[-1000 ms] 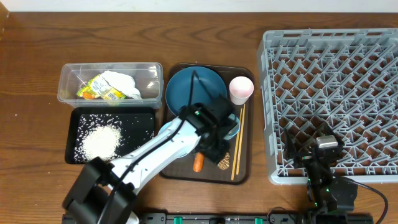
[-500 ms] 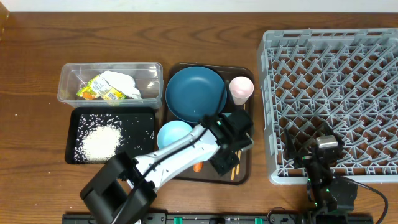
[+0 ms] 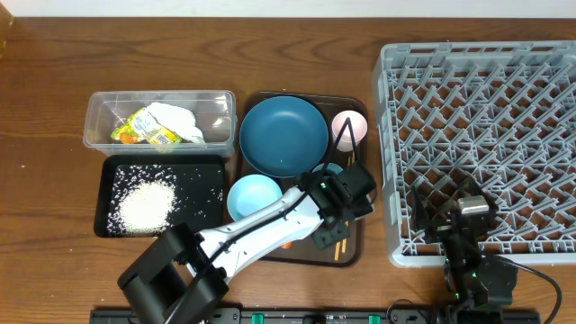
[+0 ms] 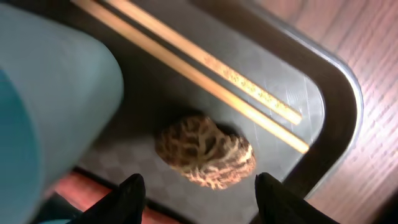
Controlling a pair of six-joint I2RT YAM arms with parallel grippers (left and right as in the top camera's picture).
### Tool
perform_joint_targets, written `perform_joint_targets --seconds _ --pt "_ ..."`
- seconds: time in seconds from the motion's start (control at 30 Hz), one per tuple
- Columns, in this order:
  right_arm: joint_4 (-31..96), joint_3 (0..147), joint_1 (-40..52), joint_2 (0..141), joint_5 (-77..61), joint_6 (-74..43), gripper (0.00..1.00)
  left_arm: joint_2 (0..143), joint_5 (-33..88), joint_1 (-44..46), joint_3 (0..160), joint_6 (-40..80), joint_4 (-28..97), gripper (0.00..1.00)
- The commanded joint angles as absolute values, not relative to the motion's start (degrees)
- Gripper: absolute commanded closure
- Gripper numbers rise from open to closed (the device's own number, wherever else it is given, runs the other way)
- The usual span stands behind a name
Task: Sort waste into correct bins and load items into the dishwasher rack
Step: 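Lower the left gripper onto the shiitake mushroom and grasp it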
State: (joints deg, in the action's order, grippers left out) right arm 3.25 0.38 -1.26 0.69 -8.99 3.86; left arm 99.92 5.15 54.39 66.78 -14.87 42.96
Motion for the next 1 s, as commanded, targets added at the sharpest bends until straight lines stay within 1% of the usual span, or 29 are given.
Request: perform_joint_targets --seconds 0.0,0.33,0.97 --pt "3.46 0.32 -0.99 0.56 -9.21 4.58 0.01 100.01 3.81 54.24 67.35 -14.15 42.81 0.42" --pt "3.46 0.32 -0.99 0.54 -9.21 4.58 0.01 100.01 3.84 53.91 67.35 -8.88 42.72 0.41" --pt "3.46 0.32 -0.99 0.54 -9.21 4.58 0.01 103.22 6.0 53.91 67.42 -10.61 42.72 0.41"
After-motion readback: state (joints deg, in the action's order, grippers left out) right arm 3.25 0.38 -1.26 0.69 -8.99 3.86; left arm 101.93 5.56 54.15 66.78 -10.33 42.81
